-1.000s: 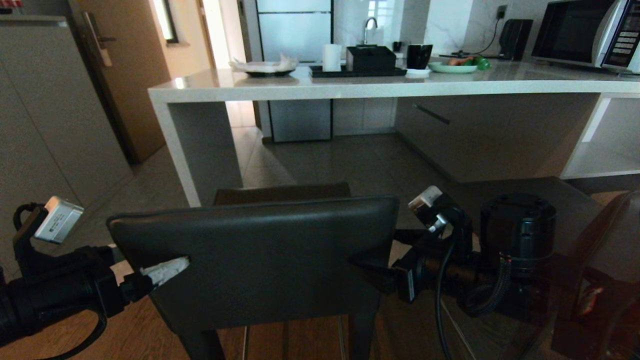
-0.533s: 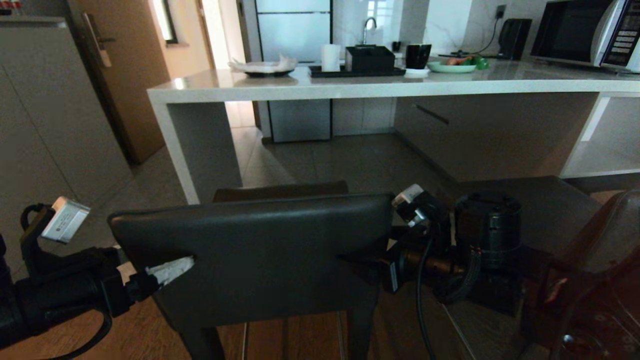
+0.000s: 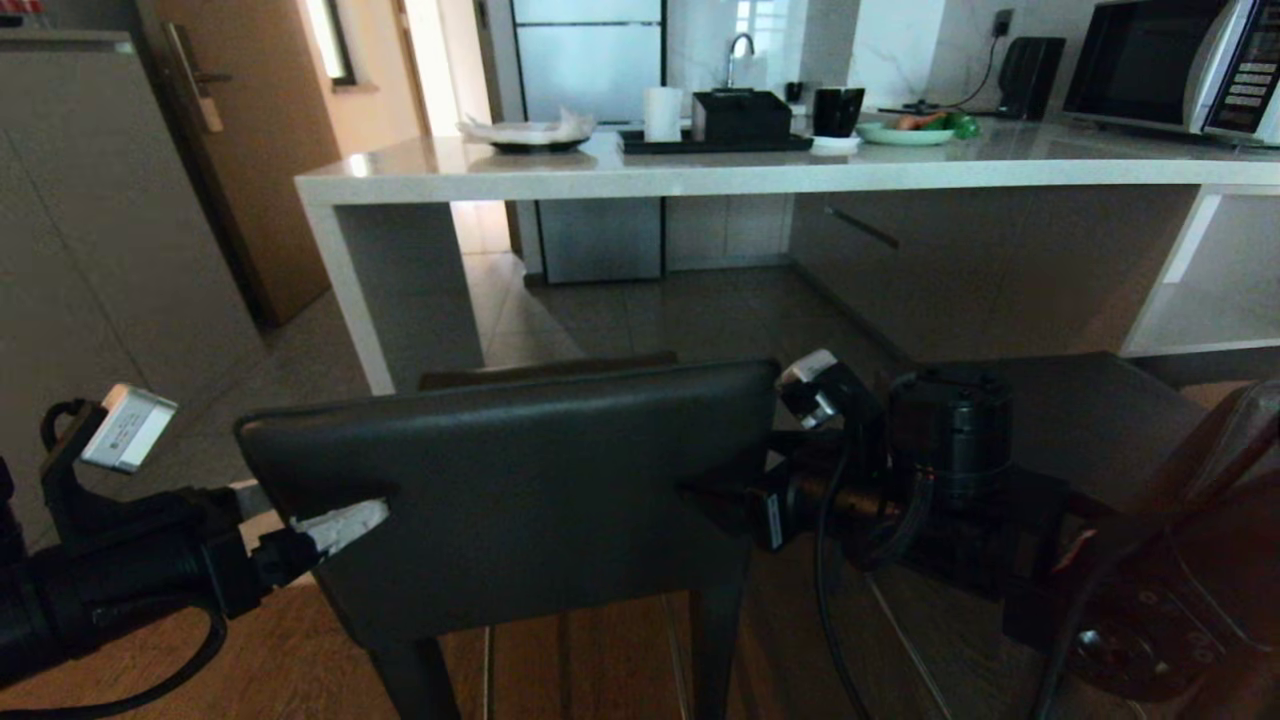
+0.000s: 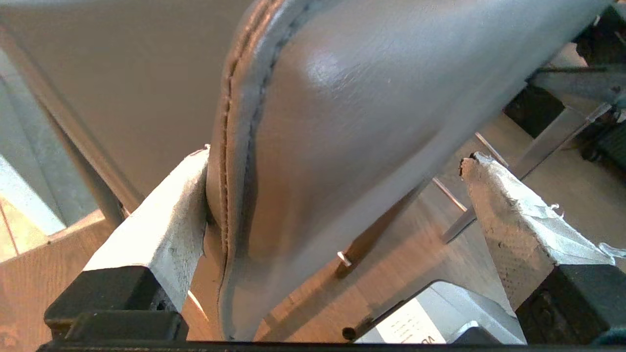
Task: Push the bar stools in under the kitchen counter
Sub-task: Push the gray chair back under the dining table
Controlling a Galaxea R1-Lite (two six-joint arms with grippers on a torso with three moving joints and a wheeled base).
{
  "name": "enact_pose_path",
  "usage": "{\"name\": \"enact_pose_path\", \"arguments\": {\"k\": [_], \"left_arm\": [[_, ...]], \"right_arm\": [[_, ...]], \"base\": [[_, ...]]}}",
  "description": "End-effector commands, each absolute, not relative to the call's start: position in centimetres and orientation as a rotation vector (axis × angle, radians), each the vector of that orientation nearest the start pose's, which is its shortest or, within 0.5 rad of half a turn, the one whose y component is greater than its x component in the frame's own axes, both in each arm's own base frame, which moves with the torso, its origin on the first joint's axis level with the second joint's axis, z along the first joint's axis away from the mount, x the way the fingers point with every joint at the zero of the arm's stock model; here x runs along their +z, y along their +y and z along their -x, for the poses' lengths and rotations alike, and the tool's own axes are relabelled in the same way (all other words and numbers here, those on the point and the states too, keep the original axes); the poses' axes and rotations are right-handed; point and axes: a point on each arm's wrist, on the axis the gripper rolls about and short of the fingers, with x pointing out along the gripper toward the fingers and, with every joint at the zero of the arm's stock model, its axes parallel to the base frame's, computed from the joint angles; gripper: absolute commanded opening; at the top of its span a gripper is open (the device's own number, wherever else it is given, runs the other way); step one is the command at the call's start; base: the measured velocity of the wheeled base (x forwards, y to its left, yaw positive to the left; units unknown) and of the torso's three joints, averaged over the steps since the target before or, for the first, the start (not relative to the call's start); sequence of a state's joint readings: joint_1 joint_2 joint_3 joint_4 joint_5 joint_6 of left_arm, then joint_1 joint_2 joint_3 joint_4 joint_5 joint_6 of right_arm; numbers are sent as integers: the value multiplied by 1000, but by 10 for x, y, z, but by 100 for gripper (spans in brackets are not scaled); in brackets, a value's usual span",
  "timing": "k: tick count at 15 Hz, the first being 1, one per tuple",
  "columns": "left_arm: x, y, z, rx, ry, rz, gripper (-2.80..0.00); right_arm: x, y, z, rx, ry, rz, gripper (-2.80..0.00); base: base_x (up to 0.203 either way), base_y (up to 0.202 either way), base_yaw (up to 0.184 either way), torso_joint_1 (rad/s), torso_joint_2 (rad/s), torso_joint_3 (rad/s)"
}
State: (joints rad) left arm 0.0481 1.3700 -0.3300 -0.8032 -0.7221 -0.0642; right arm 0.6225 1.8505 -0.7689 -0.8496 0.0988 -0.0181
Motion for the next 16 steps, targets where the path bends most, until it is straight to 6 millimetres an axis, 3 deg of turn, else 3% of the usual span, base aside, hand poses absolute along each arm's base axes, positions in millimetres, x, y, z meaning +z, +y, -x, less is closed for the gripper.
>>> {"name": "enact_pose_path", "arguments": {"k": [1, 3, 9, 16], "left_arm": [[158, -7, -189, -674, 250, 153, 0], [157, -11, -189, -692, 254, 151, 0], [157, -15, -196, -708, 261, 149, 0], [152, -16, -241, -635, 217, 100, 0]], "right_arm": [[148, 193, -277, 700, 203, 74, 0], [150, 187, -288, 673, 184, 99, 0], [143, 189, -287, 683, 196, 122, 0], [139, 192, -265, 729, 204, 128, 0]], "base": [[0, 0, 0, 0, 0, 0], [0, 0, 0, 0, 0, 0], [0, 0, 0, 0, 0, 0], [0, 0, 0, 0, 0, 0]]}}
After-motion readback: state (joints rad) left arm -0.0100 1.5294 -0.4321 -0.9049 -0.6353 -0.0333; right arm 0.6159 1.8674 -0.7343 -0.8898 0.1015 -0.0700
